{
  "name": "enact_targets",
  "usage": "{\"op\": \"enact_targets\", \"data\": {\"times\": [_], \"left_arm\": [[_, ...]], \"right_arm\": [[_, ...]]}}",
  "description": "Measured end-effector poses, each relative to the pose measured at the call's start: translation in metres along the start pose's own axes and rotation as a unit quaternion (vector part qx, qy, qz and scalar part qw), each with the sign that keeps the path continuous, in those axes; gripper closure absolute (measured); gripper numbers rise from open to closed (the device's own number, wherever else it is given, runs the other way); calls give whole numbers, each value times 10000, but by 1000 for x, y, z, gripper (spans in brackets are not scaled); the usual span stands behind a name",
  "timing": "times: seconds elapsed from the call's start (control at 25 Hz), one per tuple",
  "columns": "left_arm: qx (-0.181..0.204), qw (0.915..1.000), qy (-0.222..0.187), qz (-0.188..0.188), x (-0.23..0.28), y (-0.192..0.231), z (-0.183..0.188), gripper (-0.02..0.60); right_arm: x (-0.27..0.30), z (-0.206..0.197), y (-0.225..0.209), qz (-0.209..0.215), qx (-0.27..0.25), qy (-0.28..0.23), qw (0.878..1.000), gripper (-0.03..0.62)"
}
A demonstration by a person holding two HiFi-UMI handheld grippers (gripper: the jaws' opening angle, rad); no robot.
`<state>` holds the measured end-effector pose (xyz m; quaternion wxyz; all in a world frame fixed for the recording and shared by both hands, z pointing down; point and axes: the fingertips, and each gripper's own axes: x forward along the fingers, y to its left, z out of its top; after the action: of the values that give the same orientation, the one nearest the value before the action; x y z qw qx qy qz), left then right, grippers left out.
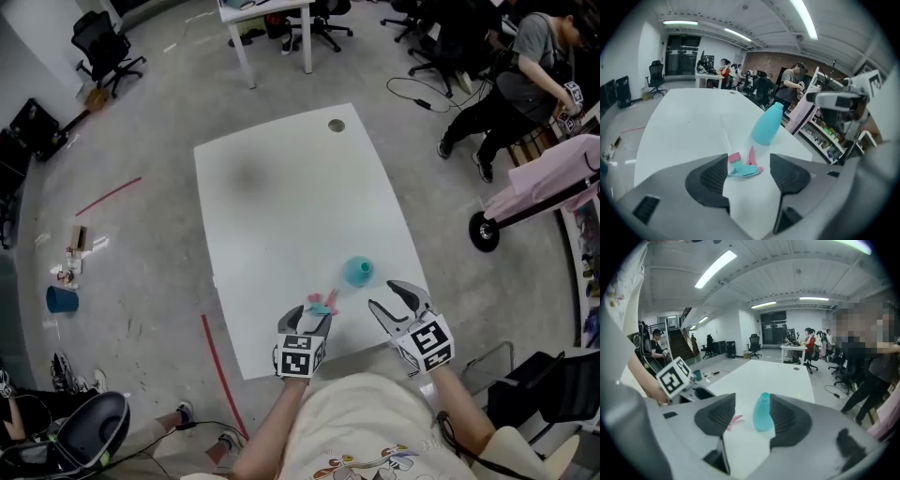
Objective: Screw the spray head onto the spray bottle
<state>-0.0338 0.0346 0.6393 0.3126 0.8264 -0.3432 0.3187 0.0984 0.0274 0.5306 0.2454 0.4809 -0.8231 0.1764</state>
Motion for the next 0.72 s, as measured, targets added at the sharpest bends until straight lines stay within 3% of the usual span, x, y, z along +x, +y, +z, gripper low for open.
{"op": "enact_targets", "data": {"times": [0.04,0.12,0.24,0.4,0.56,0.72], "left_arm": [[-143,9999,-50,-13,-2,-1,0,316],[-276,9996,-90,11,-4,-2,-2,316],[-261,9993,-196,180,-2,2,-6,316],[-174,9965,-693,430,4,8,-5,316],[-192,9970,-337,668,19,8,-22,316],[237,9961,-337,783,15,1,-27,316]], "right_arm": [[13,-7,-9,-30,-68,-11,10000,363],[37,-24,-22,-64,-114,42,9999,303],[70,-48,-33,4,-205,297,9993,280],[99,-60,-34,174,-470,353,9981,205],[127,-81,-31,464,-575,658,9951,195],[134,-86,-33,522,-612,700,9943,195]]}}
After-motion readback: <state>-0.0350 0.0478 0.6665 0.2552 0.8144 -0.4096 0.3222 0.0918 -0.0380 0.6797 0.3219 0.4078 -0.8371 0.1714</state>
